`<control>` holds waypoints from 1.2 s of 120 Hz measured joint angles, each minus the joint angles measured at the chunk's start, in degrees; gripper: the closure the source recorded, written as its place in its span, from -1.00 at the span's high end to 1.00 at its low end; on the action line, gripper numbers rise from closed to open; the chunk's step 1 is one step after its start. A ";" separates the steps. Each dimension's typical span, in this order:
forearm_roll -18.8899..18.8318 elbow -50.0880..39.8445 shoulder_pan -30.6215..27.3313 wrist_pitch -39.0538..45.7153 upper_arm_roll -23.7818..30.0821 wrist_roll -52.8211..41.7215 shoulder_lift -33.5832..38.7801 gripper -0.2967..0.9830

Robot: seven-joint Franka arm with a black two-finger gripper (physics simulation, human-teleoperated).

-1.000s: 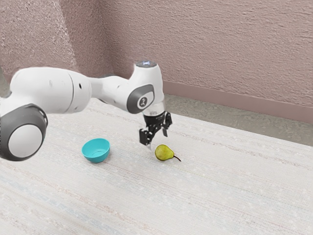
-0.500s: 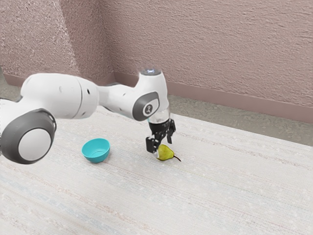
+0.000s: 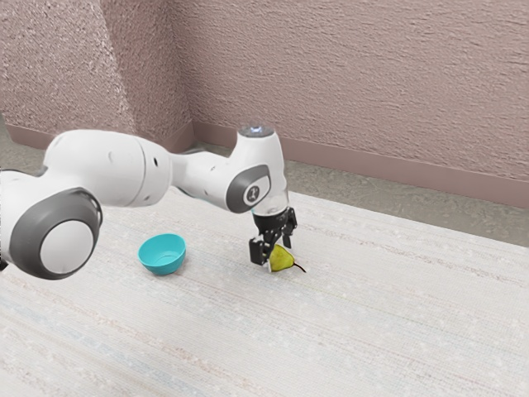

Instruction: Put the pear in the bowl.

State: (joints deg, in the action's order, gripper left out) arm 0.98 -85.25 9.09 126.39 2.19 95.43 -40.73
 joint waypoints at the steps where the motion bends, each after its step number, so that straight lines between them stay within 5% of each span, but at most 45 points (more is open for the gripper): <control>1: 0.00 0.06 0.01 0.05 0.00 0.02 -0.08 0.54; 40: -0.06 1.10 -0.15 1.07 -0.08 0.61 -1.47 0.53; 87: -0.19 1.16 -0.20 1.62 -0.14 0.92 -1.51 0.15; 144: 0.07 0.38 -2.47 -0.36 -0.19 0.99 3.56 0.01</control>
State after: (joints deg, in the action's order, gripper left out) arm 1.05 -84.86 6.62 126.03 2.00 96.42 -37.18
